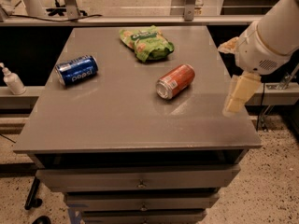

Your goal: Move coke can near pepsi can

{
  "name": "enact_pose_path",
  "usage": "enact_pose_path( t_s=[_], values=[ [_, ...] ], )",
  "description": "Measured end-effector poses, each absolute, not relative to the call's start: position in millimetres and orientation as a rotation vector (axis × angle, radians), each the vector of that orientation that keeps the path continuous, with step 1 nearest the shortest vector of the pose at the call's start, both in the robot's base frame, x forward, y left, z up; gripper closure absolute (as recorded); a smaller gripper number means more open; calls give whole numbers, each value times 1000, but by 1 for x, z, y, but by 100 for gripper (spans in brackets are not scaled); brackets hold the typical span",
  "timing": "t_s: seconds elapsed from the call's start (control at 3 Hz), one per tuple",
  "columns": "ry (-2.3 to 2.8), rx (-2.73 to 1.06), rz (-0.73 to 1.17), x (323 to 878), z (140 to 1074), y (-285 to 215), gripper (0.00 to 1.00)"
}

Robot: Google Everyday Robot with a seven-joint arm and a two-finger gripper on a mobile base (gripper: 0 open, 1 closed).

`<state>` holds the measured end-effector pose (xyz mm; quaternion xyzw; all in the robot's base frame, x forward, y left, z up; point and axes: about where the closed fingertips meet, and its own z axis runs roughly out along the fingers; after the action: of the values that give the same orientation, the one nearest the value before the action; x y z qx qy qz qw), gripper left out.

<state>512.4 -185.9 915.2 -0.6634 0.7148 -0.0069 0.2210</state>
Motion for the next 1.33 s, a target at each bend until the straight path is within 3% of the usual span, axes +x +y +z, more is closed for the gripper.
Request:
enact_pose_path(
  t_s=[0.67, 1.33],
  values=[
    [1695, -1980, -25, 585, 899, -153, 0],
    [1487, -2134, 30, 615, 876, -114, 0]
  ],
)
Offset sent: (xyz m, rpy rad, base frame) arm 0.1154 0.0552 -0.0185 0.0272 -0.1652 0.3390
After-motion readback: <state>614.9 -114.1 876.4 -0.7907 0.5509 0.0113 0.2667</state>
